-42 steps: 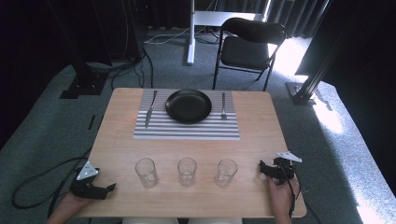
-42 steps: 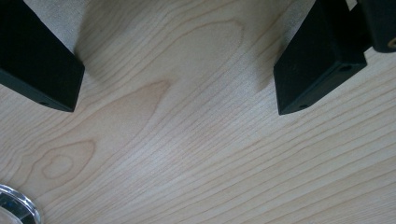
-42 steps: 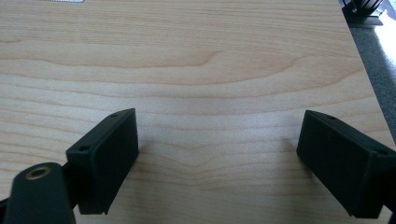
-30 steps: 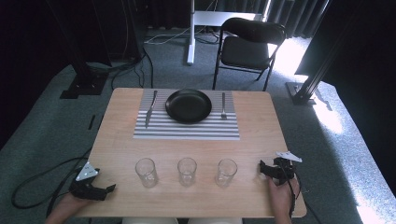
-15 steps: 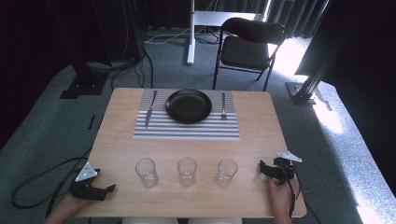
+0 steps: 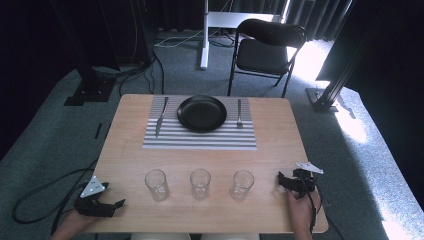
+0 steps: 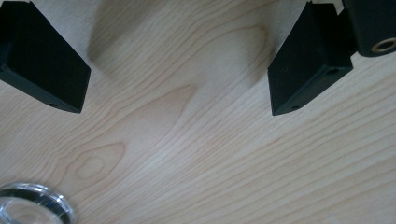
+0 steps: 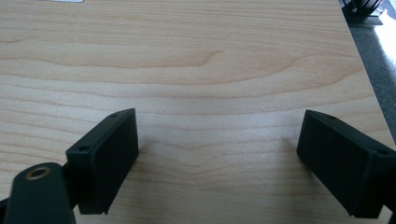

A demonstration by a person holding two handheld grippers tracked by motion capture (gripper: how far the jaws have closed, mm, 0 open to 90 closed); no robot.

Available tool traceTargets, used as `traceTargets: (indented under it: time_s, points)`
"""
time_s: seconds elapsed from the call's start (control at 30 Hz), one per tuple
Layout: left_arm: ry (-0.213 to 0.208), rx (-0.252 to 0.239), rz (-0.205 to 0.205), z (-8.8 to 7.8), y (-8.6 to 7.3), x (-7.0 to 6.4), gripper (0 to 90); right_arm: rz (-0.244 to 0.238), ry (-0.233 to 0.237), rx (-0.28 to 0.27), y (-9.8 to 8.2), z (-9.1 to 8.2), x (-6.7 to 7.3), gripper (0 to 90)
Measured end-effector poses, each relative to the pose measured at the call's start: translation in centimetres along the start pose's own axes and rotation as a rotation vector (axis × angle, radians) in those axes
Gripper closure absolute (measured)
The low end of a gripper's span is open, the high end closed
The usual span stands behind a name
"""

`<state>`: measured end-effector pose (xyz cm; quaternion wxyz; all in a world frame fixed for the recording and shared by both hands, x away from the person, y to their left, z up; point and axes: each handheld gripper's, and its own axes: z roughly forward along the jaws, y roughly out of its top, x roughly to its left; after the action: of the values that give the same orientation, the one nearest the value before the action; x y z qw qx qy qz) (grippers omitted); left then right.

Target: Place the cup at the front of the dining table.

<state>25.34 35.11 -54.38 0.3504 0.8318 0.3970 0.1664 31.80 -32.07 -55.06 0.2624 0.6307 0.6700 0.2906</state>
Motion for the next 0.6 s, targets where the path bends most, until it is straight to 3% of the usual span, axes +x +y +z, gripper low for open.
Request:
traceTargets:
  time_s: [0.17, 0.27, 0.6]
  points:
    - [-0.023, 0.013, 0.008, 0.2, 0.3, -0.5, 6.2, 0.000, 0.000, 0.000, 0.0, 0.0, 0.0, 12.1]
    - [-0.061, 0.022, 0.029, 0.4, 0.7, -1.3, 6.2, 0.000, 0.000, 0.000, 0.0, 0.0, 0.0, 12.1]
    - [-0.104, 0.016, 0.062, 0.9, 1.4, -2.6, 6.3, 0.000, 0.000, 0.000, 0.0, 0.0, 0.0, 12.1]
